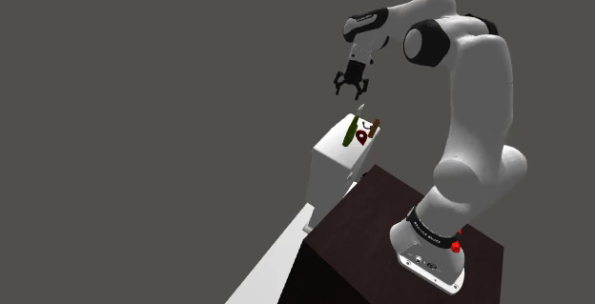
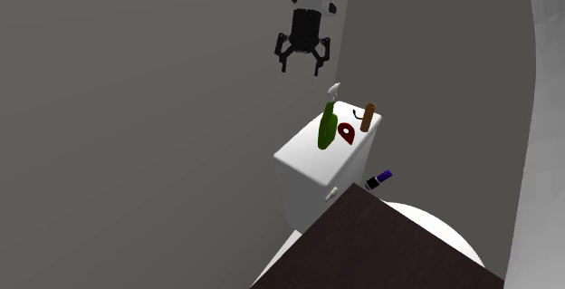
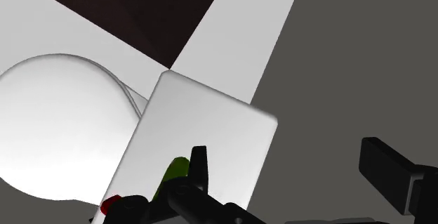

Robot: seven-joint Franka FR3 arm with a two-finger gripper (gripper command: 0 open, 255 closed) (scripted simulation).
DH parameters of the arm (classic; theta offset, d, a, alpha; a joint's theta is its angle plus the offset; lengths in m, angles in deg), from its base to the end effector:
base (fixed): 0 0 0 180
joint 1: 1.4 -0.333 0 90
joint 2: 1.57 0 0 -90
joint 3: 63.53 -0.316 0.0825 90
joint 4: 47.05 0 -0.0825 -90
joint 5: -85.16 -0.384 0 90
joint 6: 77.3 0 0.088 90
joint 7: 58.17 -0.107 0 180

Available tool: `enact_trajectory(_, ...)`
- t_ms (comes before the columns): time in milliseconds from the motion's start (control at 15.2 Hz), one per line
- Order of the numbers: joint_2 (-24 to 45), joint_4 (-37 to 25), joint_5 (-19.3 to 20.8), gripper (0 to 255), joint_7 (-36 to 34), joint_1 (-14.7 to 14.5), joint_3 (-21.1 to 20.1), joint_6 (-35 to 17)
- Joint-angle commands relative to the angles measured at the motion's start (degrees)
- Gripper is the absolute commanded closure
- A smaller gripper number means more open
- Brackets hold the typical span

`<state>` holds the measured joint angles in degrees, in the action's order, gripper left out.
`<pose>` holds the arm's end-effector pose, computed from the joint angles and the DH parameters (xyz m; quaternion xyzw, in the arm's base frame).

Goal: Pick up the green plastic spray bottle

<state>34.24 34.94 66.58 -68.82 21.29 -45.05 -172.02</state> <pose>0.5484 -0.3891 0.3175 -0.8683 0.4574 0.1603 0.1052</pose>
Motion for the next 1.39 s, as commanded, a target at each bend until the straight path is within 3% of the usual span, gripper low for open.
enact_trajectory(0, 5.66, -3.74, -4.99, 0, -1.65, 3.37, -0.71, 0.63)
enact_trajectory(594, 23.95, -24.56, -9.06, 0, -9.03, 13.89, -0.56, 6.39)
enact_trajectory(924, 36.52, -42.01, -10.67, 0, -14.99, 21.04, -1.02, 11.86)
enact_trajectory(1320, 41.13, -46.03, -10.78, 0, -15.30, 21.87, -1.61, 10.98)
